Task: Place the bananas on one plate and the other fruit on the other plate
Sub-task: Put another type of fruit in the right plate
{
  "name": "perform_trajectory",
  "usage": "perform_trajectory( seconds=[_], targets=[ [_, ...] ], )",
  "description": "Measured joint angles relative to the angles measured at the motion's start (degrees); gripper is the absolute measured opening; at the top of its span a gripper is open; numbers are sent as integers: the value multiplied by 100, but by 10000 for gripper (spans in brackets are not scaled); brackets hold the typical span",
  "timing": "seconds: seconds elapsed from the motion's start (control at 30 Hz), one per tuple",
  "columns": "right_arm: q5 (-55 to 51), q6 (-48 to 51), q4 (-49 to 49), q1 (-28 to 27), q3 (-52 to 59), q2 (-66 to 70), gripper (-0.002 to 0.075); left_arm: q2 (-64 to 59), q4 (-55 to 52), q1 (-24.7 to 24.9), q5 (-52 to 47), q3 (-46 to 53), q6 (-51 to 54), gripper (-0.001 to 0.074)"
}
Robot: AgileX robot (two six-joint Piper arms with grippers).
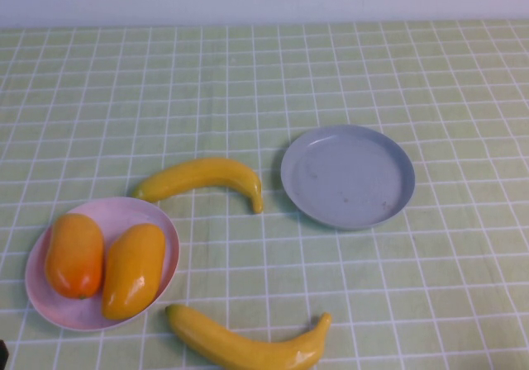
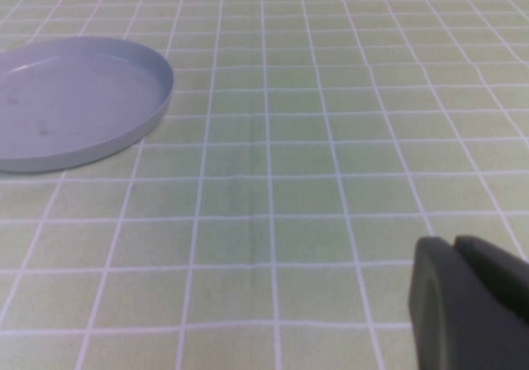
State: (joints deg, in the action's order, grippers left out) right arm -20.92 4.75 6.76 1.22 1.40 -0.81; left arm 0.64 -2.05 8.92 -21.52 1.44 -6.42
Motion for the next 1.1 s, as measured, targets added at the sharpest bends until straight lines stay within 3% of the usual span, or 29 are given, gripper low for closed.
perform_trajectory(
  seconds=[0.93, 1.03, 1.1],
  targets=[
    [41, 0, 21, 0, 0, 0, -17, 0, 0, 0, -8, 0, 0, 4],
    [425, 0, 594, 0, 8, 0, -17, 0, 0, 0, -8, 0, 0, 4],
    [810, 0, 1526, 0, 8, 0, -17, 0, 0, 0, -8, 0, 0, 4]
  ],
)
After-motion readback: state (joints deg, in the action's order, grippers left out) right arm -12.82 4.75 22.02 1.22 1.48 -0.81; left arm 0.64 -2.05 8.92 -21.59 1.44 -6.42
